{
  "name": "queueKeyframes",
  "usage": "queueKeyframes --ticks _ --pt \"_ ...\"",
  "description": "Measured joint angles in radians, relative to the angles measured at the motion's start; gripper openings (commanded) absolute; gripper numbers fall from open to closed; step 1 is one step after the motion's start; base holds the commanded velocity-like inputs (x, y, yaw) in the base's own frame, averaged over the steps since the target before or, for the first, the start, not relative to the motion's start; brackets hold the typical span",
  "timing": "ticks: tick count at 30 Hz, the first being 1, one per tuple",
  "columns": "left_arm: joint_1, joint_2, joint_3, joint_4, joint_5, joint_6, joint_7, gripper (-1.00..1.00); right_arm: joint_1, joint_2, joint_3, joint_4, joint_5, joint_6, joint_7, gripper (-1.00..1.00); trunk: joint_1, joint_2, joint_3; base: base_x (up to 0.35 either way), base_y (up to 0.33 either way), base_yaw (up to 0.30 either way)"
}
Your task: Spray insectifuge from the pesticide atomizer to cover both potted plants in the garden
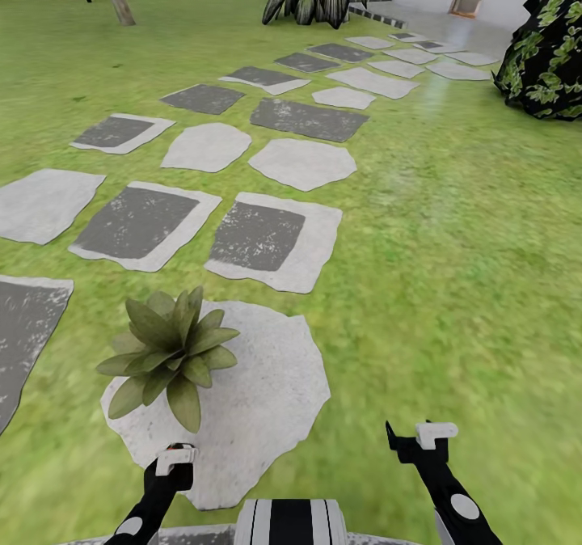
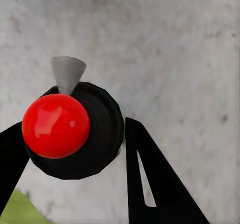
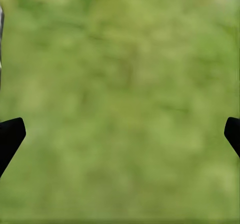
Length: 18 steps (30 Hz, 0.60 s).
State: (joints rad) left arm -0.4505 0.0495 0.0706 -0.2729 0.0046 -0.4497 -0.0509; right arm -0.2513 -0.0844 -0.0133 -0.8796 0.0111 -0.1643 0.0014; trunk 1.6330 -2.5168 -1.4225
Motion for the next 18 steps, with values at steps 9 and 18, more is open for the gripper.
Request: queueKeyframes --ticks 9,18 --pt "0.0 0.0 0.0 0.0 0.0 0.0 0.0 -1.0 0.0 0.0 0.0 0.0 0.0 0.0 0.0 1.0 0.0 0.0 0.0 0.0 0.0 0.0" --pt "0.078 0.014 0.0 -0.008 -0.009 -0.001 -0.005 -1.0 0.0 0.0 -0.001 -0.001 0.0 0.0 0.0 1.0 -0.004 0.002 0.035 0.0 0.0 0.0"
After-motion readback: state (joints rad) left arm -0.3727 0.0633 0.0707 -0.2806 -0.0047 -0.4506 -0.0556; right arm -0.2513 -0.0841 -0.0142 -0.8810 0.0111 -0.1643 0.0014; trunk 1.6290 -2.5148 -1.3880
